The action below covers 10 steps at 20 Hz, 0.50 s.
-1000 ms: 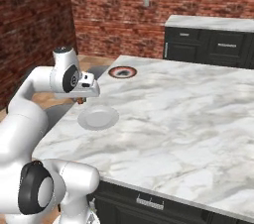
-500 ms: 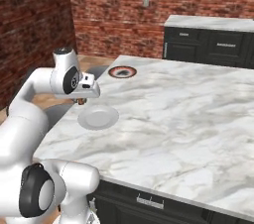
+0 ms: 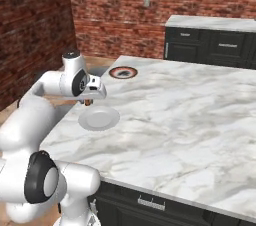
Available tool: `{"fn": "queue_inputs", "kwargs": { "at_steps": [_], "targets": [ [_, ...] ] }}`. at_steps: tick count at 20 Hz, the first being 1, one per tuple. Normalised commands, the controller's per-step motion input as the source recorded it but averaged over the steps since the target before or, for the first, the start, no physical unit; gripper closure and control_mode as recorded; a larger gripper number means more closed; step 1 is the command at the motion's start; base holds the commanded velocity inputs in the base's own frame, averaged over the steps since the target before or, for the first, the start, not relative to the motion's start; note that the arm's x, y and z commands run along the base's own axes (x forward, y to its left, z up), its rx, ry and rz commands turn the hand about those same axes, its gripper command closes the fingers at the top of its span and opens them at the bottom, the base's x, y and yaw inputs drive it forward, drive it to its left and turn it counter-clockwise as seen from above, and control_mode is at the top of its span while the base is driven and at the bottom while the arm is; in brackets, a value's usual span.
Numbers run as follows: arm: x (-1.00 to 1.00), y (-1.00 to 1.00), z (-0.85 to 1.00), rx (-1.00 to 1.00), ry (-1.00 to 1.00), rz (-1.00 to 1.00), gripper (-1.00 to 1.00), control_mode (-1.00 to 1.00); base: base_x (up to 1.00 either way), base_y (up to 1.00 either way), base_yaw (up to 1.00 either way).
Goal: Take the chicken drumsticks from the pan and place one on each plate on the dining counter.
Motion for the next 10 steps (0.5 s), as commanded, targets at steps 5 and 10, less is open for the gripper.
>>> {"fn": "queue_inputs", "kwargs": {
  "at_steps": [5,10],
  "targets": [
    [0.84,0.02,-0.53,0.02,0.08,0.0,1.0,-1.0,0.0,0.0,0.0],
    [0.65,0.11,-0.7,0.0,0.03,0.0,1.0,-1.0,0.0,0.0,0.0]
  ]
}}
